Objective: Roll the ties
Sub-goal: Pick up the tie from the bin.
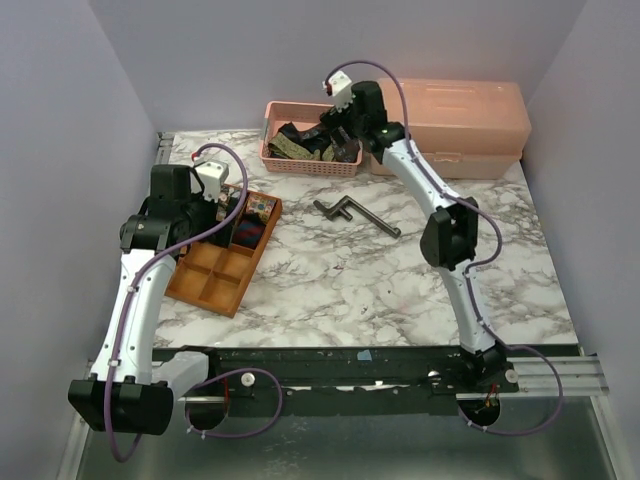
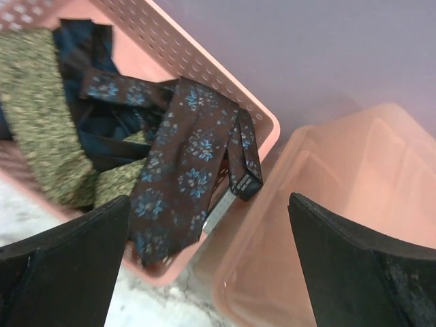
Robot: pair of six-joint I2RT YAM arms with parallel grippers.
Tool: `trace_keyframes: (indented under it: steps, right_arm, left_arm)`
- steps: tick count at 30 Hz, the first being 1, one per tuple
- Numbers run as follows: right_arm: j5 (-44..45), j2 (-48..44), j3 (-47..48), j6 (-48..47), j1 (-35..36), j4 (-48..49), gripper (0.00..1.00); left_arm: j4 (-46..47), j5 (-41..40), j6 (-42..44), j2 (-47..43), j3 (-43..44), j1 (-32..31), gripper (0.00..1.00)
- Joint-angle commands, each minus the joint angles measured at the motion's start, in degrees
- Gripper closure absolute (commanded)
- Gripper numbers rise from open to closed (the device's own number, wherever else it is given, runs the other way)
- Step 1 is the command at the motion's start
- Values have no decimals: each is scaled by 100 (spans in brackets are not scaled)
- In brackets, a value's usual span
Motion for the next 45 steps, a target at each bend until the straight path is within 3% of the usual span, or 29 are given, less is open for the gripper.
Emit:
trace_keyframes:
  steps: [1, 9, 14, 16, 21, 23, 26, 30, 45]
  right_arm:
    - [1160, 846, 462, -525, 96, 1002, 0]
    - [1331, 1666, 336, -887, 88, 2348, 0]
    - [1535, 2385, 791, -1302, 88, 3076, 0]
    - [1458, 2412, 665, -1407, 81, 3319, 5]
    - [1578, 2626, 772, -1698, 48, 3812, 32]
    - [1645, 2650, 908, -1713, 44, 3807, 48]
    - [1481, 2211, 540, -1578, 43, 3923, 73]
    - [1187, 1623, 490, -1316, 44, 3827, 100]
    - [-55, -568, -90, -527, 41, 2800, 100]
  left_arm:
    - [-150, -237, -60, -98, -91, 11, 2]
    - [-130, -211, -60, 159, 103, 23, 1]
    - [-151, -222, -77, 280, 224, 19, 1]
    - [-176, -242, -70, 300, 232, 21, 1]
    - [-214, -281, -51, 268, 209, 20, 1]
    - [-220, -307, -34, 255, 205, 21, 1]
    - [-212, -343, -29, 215, 190, 21, 2]
    - [-164, -339, -25, 158, 151, 21, 1]
    - [76, -220, -75, -87, 22, 21, 2]
